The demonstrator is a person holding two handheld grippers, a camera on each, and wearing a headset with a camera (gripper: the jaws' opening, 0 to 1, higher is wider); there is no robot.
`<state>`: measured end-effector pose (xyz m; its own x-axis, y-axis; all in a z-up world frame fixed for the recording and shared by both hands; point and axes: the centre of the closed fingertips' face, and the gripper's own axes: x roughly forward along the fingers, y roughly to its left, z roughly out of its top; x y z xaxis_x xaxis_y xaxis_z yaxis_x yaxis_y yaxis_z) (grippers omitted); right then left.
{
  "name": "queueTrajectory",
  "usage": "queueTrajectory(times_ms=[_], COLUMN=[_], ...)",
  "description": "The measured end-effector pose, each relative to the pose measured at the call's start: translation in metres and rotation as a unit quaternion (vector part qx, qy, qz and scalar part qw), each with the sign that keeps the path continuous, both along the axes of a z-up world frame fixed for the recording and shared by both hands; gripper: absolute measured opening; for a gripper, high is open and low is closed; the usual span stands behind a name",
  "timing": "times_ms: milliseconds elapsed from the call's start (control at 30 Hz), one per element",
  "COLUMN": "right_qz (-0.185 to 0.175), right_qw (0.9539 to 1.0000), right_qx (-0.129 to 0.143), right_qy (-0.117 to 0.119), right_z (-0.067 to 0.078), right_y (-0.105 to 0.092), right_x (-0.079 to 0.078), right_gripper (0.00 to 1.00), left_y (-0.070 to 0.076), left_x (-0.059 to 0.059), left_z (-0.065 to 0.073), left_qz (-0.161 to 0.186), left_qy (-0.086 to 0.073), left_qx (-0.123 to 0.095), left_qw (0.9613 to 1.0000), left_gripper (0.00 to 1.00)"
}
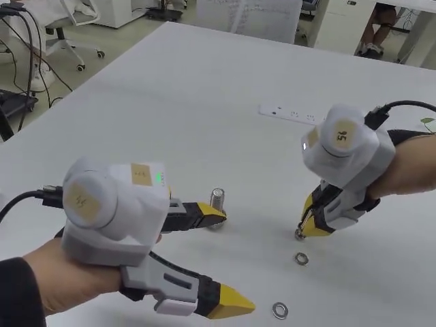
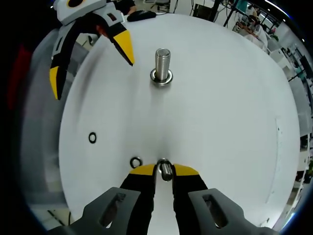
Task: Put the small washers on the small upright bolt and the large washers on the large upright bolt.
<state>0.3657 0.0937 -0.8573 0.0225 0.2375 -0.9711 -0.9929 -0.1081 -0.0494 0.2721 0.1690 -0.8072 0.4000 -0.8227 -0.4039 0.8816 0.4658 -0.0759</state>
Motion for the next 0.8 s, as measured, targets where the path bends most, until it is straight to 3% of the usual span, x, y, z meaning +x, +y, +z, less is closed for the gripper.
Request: queueTrajectory(times_ms=[800], right_qz=[-0.006], right_qw=[1.0], right_qx=[-0.004], right_qy=[0.002], right_z=[-0.0082], right_y=[-0.0018], right_x=[-0.0009], right_gripper=[0.17], left_y=[0.001], left_x=[-0.0011], left_z=[-0.0007], left_qz=[0.001], left_qy=[0.001], left_qx=[0.001], left_qw=[1.0], left_gripper=[0.71])
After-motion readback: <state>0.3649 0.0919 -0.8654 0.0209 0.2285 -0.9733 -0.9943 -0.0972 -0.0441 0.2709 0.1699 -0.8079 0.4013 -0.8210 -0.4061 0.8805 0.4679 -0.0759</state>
